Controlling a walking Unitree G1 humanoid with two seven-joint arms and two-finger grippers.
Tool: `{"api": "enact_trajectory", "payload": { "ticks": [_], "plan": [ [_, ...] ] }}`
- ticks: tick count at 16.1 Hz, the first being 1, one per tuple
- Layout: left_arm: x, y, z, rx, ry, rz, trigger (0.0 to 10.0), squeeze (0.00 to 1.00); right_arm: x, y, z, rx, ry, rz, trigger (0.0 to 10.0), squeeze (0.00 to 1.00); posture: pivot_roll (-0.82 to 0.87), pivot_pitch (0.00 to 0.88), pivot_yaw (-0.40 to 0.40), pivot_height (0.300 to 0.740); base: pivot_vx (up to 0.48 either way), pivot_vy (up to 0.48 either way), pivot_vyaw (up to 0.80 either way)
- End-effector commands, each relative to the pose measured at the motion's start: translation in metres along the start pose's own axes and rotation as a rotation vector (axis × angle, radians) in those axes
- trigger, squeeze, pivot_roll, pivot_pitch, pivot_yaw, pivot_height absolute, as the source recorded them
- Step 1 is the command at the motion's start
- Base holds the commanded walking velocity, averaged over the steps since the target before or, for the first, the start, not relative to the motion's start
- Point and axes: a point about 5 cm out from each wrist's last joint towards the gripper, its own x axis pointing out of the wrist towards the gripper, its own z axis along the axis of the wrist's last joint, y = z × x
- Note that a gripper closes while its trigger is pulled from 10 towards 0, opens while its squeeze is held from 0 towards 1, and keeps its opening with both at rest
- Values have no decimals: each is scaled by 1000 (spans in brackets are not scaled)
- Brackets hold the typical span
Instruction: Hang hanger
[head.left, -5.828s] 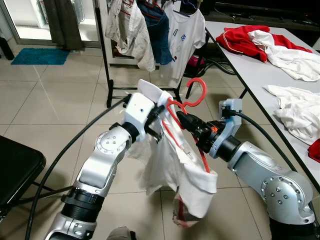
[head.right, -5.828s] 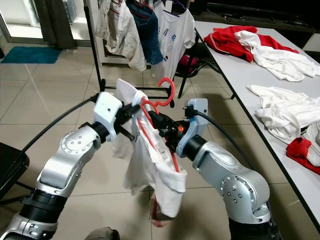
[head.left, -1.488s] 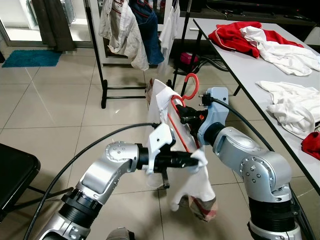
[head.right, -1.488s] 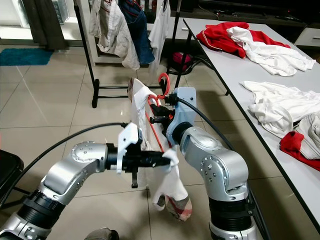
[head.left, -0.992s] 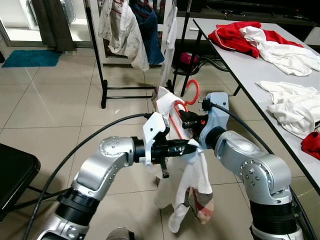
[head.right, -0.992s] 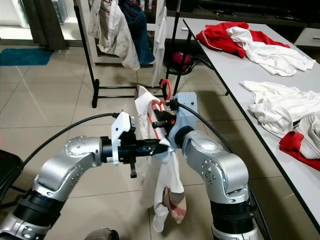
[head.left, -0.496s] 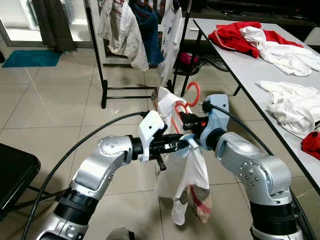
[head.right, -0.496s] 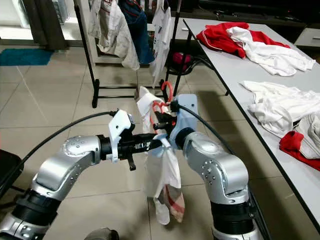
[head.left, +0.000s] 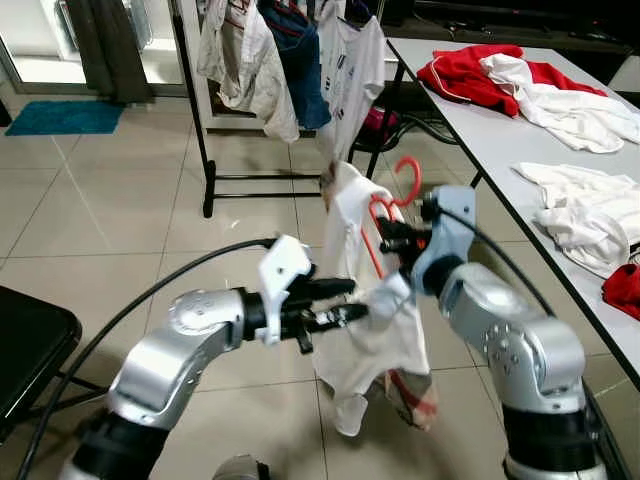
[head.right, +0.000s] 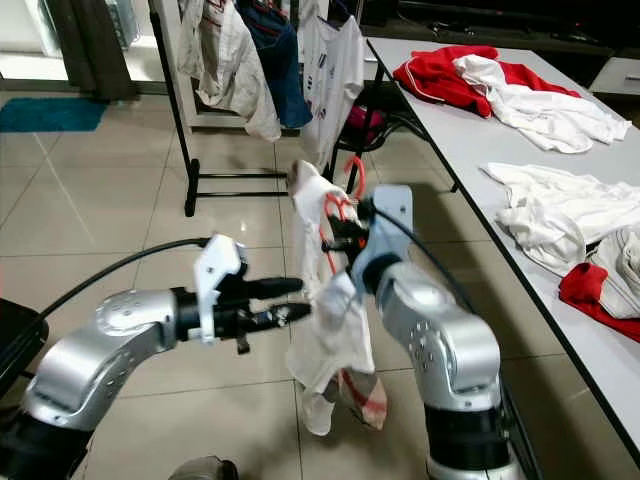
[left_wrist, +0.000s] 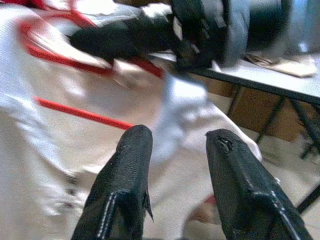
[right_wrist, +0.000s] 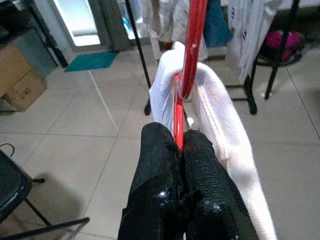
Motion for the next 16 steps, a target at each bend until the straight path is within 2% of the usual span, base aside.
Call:
{"api": "enact_trajectory", "payload": {
  "ticks": [1, 2, 3, 4, 6, 8, 12, 14, 16],
  "plan": [
    [-6, 7, 9, 29, -36, 123, 10000, 1000, -2, -9, 1, 4, -21, -57, 10000, 0, 23, 0, -40, 740, 0, 0, 0],
    [-16, 13, 14, 32, -95, 267, 10000, 894, -7, -14, -3, 76, -48, -95, 10000, 0, 29, 0, -34, 740, 0, 0, 0],
    [-19, 14, 15, 32, -112, 295, 10000, 894, -8, -16, -4, 95, -54, -105, 10000, 0, 29, 0, -34, 740, 0, 0, 0],
    [-25, 15, 13, 10, -121, 373, 10000, 0, -11, -21, -7, 81, -77, -163, 10000, 0, 35, 0, -31, 740, 0, 0, 0],
    [-42, 24, -1, 2, -110, 651, 10000, 0, -21, -27, -27, 7, -39, -224, 10000, 0, 40, 0, -32, 740, 0, 0, 0],
    [-54, 25, -12, -69, -114, 799, 10000, 0, -28, -27, -32, -34, -40, -227, 10000, 0, 39, 0, -28, 740, 0, 0, 0],
    [-56, 18, -12, -44, -97, 851, 10000, 0, -29, -19, -27, -23, -100, -193, 10000, 0, 60, 0, -54, 740, 189, 0, 0],
    [-57, 21, -10, -43, -89, 895, 10000, 0, -27, -21, -31, -39, -78, -205, 10000, 0, 76, 13, -49, 740, 283, 0, 0],
    [-57, 19, -8, -44, -93, 888, 10000, 0, -26, -22, -31, -47, -76, -229, 10000, 0, 76, 21, -45, 740, 285, 0, 0]
  ]
}}
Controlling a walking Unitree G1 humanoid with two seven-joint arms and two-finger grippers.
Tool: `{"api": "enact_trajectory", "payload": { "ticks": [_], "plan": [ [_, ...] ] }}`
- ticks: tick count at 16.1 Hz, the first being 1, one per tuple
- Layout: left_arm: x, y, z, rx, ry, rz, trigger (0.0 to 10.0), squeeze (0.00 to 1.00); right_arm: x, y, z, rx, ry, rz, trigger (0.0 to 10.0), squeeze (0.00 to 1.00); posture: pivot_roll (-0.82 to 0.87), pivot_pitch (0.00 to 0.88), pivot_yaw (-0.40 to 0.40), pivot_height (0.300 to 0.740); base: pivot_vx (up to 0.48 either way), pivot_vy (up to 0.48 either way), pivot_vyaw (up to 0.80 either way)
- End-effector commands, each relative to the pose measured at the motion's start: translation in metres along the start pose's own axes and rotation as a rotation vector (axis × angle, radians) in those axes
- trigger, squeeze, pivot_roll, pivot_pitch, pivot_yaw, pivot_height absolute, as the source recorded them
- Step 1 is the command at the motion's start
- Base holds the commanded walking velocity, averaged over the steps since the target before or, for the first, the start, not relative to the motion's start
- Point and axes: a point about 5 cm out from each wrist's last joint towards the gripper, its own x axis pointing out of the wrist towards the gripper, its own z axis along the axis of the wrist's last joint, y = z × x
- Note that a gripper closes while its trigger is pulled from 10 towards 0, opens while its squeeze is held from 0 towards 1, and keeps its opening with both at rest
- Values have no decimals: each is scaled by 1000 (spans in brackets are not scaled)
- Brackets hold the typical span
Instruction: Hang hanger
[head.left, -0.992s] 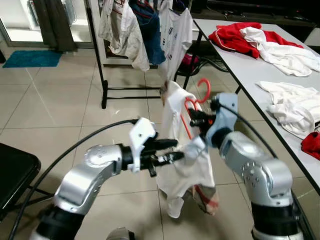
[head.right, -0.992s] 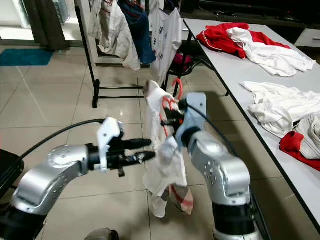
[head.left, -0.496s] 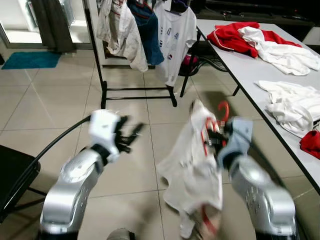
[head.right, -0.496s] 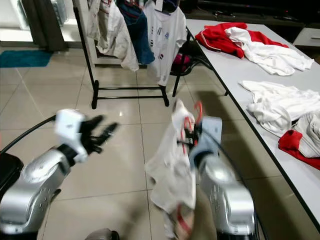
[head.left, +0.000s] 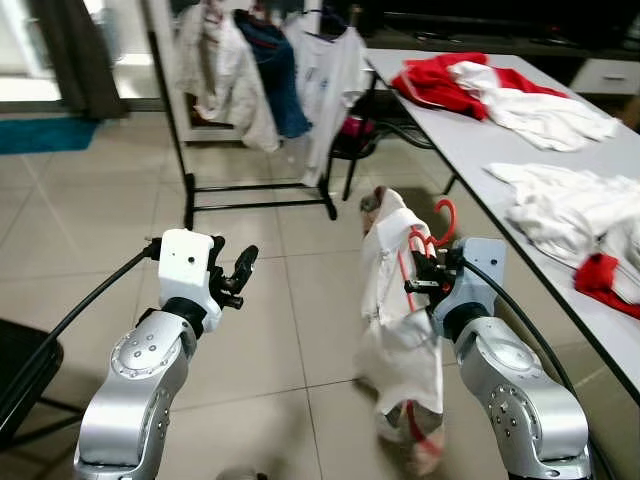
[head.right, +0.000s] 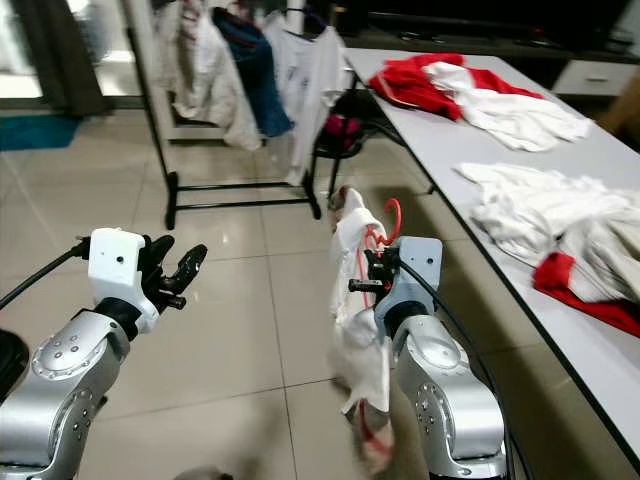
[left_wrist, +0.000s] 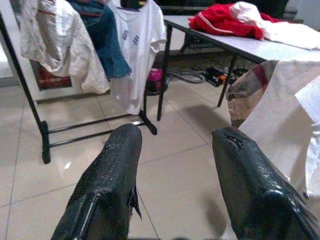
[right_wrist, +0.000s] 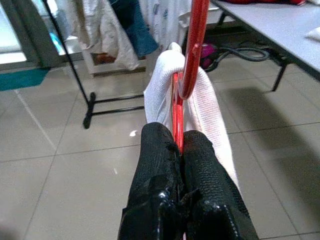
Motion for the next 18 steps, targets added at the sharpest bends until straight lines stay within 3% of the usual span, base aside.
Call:
{"api": "enact_trajectory", "payload": {
  "ticks": [1, 5, 7, 12, 16, 17, 18],
  "plan": [
    [0, -4, 10, 7, -33, -13, 10000, 0, 1, 2, 8, -17, -40, 9, 10000, 0, 77, 28, -46, 740, 289, 0, 0],
    [2, -8, 15, 1, -47, -8, 10000, 0, 2, 6, 6, -43, -27, 35, 10000, 0, 86, 27, -55, 740, 300, 0, 384],
    [2, -10, 13, 2, -36, -9, 10000, 0, 2, 7, 12, 37, -55, 36, 10000, 0, 80, 37, -49, 740, 302, 0, 0],
    [4, -13, 15, 10, -39, -18, 10000, 0, 1, 10, 18, 19, -89, 75, 10000, 0, 80, 39, -58, 740, 300, 0, 0],
    [6, -11, 18, 20, -46, -11, 10000, 0, 6, 11, 23, -39, -104, 55, 10000, 0, 75, 45, -56, 740, 303, 0, 741],
    [7, -11, 18, 18, -47, -12, 10000, 0, 6, 11, 24, 13, -112, 56, 10000, 0, 77, 42, -59, 740, 307, 0, 0],
    [7, -12, 18, 21, -48, -15, 10000, 0, 6, 11, 23, 8, -106, 56, 10000, 0, 77, 41, -60, 740, 300, 0, 0]
  ]
}}
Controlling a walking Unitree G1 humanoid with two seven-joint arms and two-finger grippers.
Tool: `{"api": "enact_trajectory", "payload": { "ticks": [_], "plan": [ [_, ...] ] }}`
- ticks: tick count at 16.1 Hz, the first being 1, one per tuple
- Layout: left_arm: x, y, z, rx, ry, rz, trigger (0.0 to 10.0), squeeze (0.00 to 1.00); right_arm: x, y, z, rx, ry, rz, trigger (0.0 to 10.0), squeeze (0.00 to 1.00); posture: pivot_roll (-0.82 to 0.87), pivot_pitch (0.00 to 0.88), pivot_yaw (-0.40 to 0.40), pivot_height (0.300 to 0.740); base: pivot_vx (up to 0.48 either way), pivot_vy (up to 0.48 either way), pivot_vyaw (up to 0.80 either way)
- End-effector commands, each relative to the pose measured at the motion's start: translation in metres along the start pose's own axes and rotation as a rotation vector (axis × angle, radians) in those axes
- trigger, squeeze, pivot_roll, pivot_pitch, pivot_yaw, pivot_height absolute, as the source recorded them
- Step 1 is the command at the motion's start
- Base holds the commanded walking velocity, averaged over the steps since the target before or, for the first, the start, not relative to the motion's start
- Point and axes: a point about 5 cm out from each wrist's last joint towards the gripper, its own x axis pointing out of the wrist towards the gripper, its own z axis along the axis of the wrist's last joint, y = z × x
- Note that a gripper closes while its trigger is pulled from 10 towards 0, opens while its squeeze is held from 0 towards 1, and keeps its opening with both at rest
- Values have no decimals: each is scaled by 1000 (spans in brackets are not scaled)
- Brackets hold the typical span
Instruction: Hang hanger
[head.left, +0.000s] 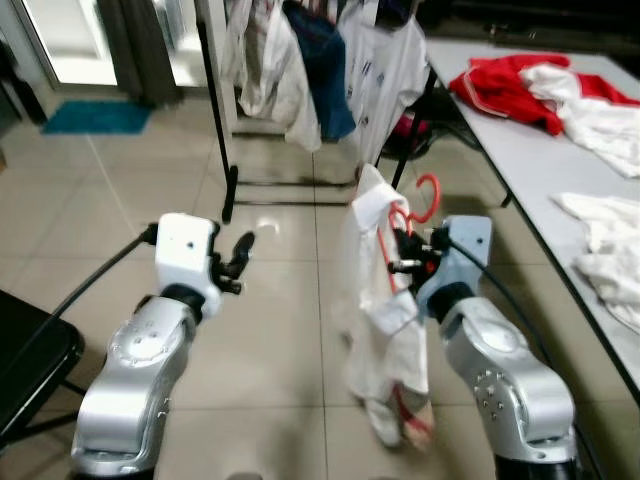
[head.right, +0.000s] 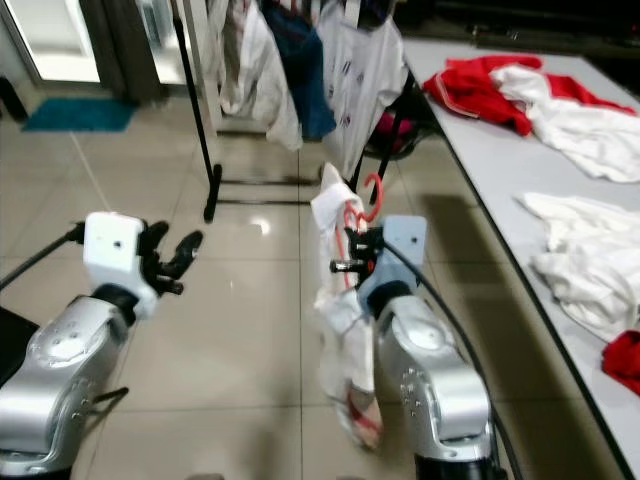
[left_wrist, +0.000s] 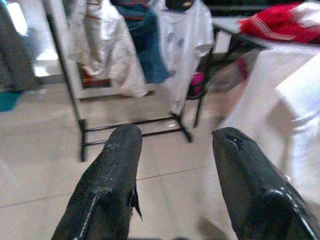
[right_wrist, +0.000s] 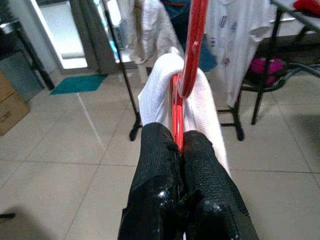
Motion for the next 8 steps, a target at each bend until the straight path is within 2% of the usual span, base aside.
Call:
{"api": "enact_trajectory", "payload": {
  "ticks": [1, 8],
  "plan": [
    [0, 2, 3, 17, -10, 2, 10000, 0, 1, -1, 6, -3, -36, -8, 10000, 0, 77, 41, -60, 740, 304, 0, 0],
    [1, 1, 5, 23, -12, -1, 10000, 0, 0, -1, 3, -31, -34, -10, 10000, 0, 77, 53, -55, 740, 306, 0, 0]
  ]
}}
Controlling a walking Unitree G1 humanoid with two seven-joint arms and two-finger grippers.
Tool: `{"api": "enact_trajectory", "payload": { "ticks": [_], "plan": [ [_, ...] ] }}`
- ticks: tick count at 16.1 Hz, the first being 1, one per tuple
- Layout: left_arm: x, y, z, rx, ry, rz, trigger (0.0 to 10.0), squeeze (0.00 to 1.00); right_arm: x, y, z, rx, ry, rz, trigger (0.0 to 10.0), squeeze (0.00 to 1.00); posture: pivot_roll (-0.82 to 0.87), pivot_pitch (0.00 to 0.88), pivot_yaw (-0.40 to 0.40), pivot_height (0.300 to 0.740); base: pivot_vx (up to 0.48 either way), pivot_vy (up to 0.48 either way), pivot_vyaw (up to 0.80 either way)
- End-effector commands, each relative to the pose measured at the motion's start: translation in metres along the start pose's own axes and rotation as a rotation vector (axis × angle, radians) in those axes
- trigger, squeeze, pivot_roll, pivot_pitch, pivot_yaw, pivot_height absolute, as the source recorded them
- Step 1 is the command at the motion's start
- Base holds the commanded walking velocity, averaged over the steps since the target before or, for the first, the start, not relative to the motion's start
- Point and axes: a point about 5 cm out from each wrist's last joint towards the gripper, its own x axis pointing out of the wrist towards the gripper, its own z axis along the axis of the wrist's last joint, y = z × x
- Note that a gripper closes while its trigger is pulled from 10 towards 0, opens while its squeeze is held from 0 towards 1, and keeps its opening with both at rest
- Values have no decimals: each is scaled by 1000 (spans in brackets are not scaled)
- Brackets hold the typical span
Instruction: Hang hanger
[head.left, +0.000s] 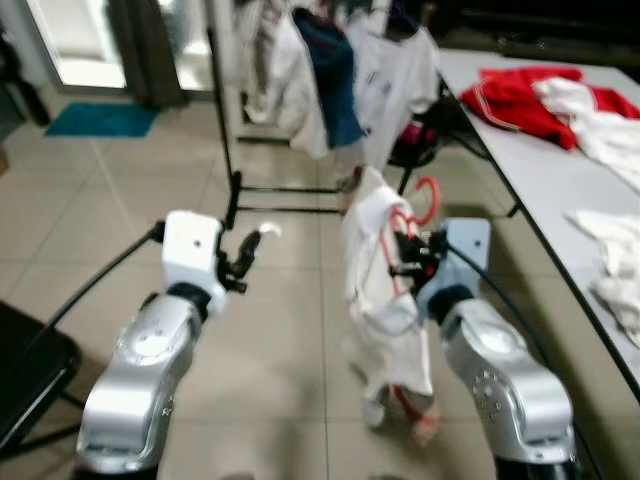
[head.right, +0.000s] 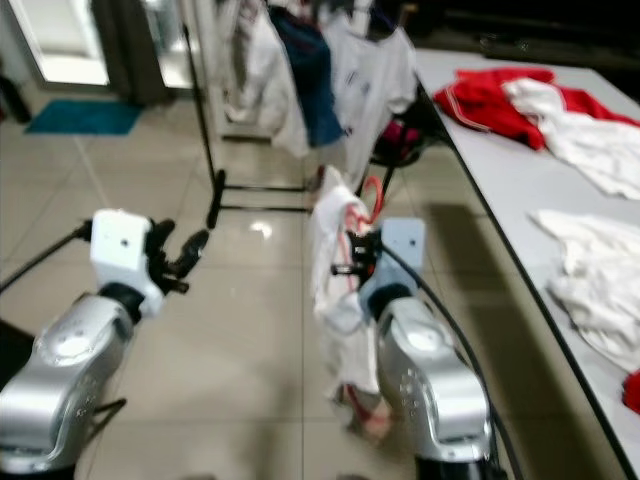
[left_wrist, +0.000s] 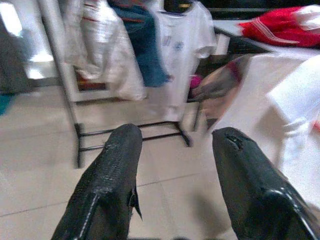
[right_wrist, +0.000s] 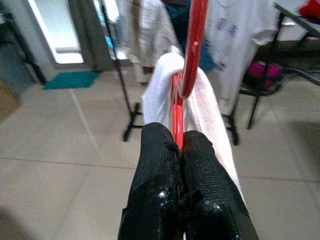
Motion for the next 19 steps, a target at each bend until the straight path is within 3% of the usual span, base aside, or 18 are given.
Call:
{"api": "enact_trajectory", "payload": {
  "ticks": [1, 4, 7, 19],
  "plan": [
    [-1, 2, 2, 13, -4, 4, 10000, 0, -1, -1, 6, -11, -38, -11, 10000, 0, 78, 55, -53, 740, 319, 0, 0],
    [-2, 3, 2, 10, -3, 4, 10000, 0, -2, 0, 4, -28, -35, -5, 10000, 0, 81, 57, -57, 740, 322, 0, 0],
    [-2, 2, 2, 9, -2, 5, 10000, 0, -1, 1, 3, -29, -35, -5, 10000, 0, 82, 56, -59, 740, 324, 0, 725],
    [1, 1, 3, 7, -4, -5, 10000, 0, 0, -3, 5, 10, -48, -38, 10000, 0, 81, 52, -61, 740, 332, 0, 0]
  ]
}}
